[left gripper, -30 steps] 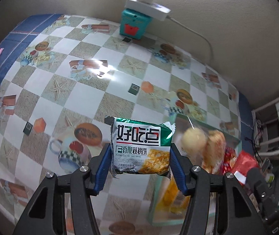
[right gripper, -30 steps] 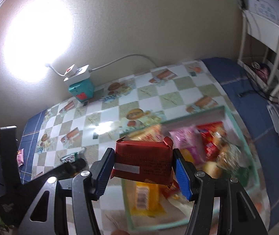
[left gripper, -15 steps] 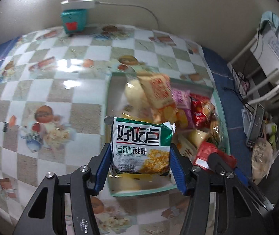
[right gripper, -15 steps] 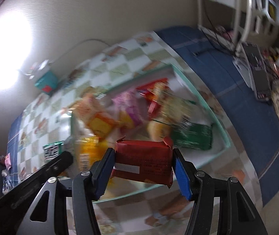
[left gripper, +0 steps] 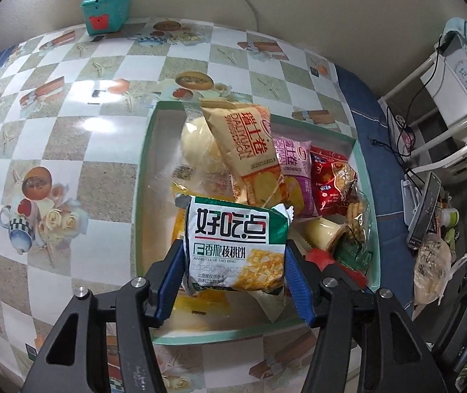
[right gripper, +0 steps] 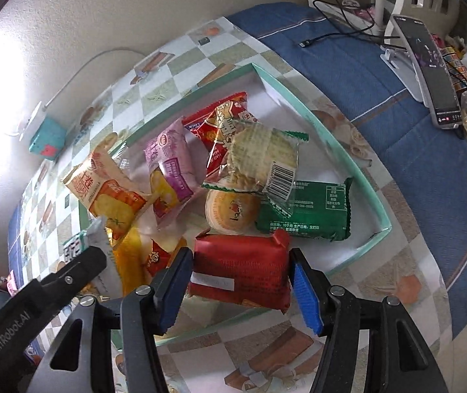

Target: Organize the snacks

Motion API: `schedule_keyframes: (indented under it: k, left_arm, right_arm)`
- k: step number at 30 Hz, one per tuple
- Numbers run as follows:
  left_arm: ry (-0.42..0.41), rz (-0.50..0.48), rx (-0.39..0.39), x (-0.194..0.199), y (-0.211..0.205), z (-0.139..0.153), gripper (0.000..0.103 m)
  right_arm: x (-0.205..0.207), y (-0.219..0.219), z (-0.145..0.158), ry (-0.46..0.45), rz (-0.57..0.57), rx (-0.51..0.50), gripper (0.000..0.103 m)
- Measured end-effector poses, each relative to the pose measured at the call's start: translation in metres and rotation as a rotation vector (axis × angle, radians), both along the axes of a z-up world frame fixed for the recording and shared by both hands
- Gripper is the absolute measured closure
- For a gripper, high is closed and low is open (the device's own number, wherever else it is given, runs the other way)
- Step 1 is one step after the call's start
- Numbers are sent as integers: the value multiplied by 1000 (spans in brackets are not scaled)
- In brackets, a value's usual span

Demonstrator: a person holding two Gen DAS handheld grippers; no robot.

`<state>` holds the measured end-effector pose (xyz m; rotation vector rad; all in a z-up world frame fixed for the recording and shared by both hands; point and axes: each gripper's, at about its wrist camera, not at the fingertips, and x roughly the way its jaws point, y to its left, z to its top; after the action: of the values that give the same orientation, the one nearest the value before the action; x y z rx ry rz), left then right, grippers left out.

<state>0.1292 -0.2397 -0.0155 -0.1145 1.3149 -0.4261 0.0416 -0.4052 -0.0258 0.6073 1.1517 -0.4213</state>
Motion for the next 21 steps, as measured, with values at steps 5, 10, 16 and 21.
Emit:
schedule_keyframes:
  k: [5,10,16,21]
  left_arm:
    - [-6,12,0,-1,5,4,31]
    - [-43,56,37,-3,25,13,16]
    - [-89,117,117,-11,62,16,5]
    - [-93,155,171,-23,91,17,5]
  right_arm:
    - [2,0,0,2,4,-7,37]
    - [-3,6,1,8,3,-27,13]
    - [-14,22,8,-27,28,-57,0]
    - [-22,43,14,-51,63,-96,0]
